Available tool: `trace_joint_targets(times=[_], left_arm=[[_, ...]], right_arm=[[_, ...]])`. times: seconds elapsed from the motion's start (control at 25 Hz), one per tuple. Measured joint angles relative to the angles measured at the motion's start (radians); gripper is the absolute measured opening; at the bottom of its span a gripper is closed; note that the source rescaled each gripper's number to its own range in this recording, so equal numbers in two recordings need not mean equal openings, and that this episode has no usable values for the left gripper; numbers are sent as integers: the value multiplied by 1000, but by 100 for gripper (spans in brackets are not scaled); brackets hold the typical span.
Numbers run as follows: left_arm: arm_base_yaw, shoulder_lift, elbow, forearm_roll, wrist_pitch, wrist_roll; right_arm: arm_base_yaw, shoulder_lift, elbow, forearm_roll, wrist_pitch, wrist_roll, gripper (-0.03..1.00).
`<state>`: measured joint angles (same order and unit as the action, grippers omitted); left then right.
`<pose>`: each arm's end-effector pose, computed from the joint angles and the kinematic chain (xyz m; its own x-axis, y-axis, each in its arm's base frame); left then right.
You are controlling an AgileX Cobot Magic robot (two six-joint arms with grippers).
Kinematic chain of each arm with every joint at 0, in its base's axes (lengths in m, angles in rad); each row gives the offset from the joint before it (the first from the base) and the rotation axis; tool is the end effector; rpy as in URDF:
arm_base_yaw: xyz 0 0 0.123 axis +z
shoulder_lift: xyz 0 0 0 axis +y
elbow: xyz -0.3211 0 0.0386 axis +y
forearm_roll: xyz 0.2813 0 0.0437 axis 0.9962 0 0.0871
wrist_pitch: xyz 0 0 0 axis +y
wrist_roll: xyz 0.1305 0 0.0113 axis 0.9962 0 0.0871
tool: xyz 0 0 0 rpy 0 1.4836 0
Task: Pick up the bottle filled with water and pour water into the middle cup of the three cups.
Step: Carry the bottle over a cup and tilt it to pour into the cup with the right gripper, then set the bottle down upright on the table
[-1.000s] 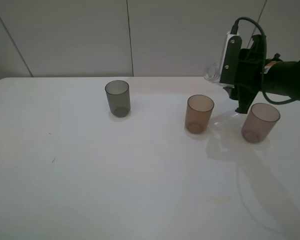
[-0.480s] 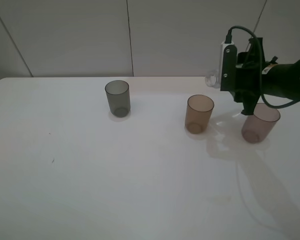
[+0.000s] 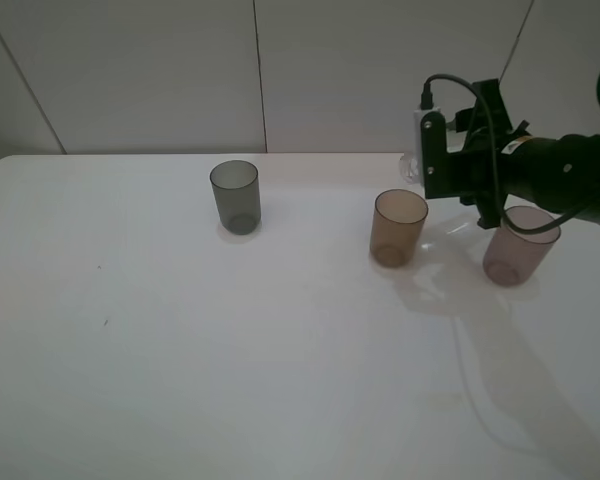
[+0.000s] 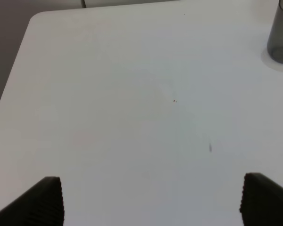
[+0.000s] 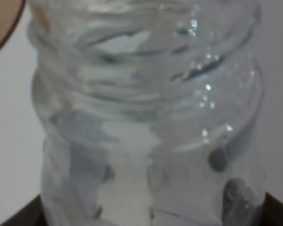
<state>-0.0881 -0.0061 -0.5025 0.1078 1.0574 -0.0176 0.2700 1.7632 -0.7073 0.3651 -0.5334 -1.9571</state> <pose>0.0209 0.0105 0.2769 -0.4410 0.0744 -0.8944 0.0196 0.9971 0.0733 0.3831 0.0814 0.1497 0.1351 -0.9806 0.1422 -0.4236 -0.1869 -0.8863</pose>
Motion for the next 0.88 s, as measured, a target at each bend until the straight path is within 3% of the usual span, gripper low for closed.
trace_joint_targets(times=[0.88], left_arm=[[0, 0, 0, 0, 0, 0]], right_arm=[[21, 1, 0, 29, -59, -161, 3]])
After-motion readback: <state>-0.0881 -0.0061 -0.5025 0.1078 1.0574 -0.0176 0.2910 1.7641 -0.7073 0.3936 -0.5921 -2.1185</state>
